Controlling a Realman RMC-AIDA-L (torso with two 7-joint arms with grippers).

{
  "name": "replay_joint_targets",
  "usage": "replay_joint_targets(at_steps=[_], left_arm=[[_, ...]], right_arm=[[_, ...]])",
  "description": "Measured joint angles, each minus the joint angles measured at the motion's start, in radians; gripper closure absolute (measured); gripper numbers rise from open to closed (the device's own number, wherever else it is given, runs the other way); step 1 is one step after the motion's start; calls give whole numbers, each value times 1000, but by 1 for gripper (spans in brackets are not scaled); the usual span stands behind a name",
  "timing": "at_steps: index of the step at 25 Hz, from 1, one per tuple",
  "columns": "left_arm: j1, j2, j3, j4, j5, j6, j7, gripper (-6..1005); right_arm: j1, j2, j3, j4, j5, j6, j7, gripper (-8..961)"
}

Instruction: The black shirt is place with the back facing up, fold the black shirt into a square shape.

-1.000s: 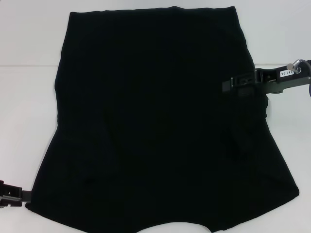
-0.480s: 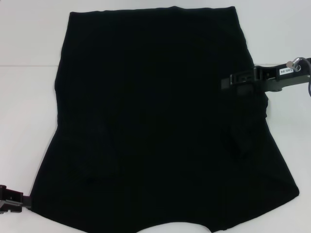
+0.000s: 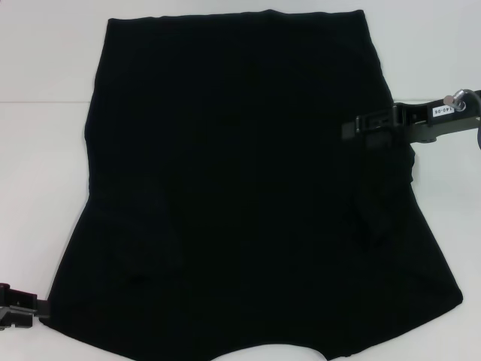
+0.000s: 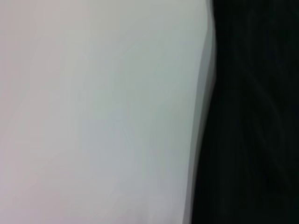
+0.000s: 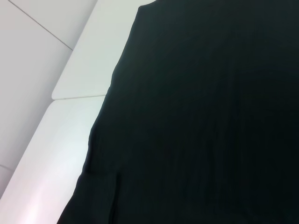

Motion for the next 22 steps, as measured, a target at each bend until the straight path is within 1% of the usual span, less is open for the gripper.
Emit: replay_joint_targets(at_steps=[3,8,13,22], left_arm=[[0,-1,0,0,0,0,0,641],[-1,-4,0,-3,0,-3,-5,542],[-5,-10,2,-7,0,-6,-5,545],[-26,-10,8,-36,1,-17,-3,547]], right_arm=[[-1,0,0,0,0,0,0,240],[-1,-2,0,0,0,0,0,240],[-1,-3,3,0,0,0,0,240],[-2,-5,9,0,0,0,0,241]])
